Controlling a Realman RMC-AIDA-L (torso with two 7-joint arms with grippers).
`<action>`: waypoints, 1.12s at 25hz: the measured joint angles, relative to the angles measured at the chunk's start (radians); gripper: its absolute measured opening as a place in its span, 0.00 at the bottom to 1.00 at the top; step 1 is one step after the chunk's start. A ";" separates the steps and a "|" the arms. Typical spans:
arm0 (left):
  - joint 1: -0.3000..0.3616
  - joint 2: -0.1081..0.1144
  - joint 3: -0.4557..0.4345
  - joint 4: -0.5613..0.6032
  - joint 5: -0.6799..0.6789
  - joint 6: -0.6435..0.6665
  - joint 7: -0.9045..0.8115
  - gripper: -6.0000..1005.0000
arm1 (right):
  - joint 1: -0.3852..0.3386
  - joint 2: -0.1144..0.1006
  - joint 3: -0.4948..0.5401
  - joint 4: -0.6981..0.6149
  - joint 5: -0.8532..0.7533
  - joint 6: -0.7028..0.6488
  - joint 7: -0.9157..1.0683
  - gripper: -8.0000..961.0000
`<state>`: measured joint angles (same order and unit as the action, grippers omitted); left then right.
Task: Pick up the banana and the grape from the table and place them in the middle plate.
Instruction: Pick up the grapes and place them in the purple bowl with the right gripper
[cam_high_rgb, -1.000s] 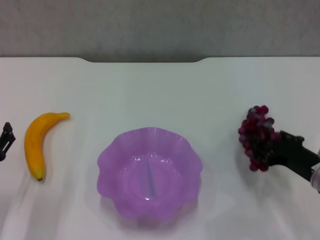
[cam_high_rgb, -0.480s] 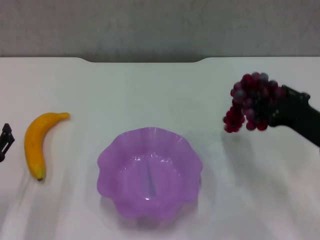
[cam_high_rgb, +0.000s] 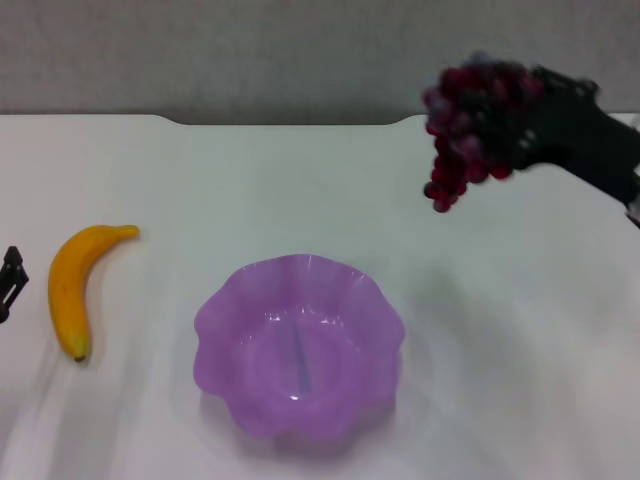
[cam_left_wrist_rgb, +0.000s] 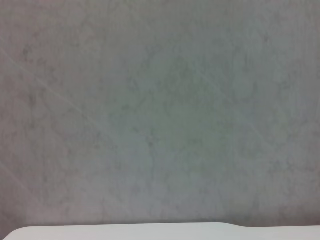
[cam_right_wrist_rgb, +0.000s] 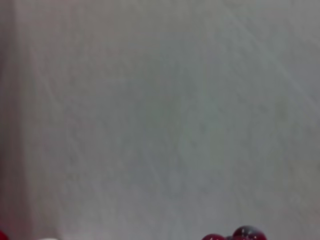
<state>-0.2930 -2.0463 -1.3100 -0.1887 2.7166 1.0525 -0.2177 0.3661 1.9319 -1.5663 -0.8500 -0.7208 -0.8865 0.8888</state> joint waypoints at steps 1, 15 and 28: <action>-0.001 0.000 0.000 0.000 0.000 -0.001 0.000 0.87 | 0.014 0.004 0.011 -0.007 -0.025 -0.015 0.021 0.48; -0.001 0.000 0.000 0.000 0.000 -0.005 -0.004 0.87 | 0.164 0.072 -0.027 0.112 -0.293 -0.093 0.292 0.48; -0.001 0.000 0.000 -0.002 0.000 -0.002 -0.003 0.87 | 0.218 0.070 -0.067 0.320 -0.339 -0.127 0.405 0.47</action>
<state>-0.2941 -2.0463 -1.3099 -0.1909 2.7166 1.0507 -0.2209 0.5842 2.0018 -1.6328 -0.5304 -1.0600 -1.0140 1.2938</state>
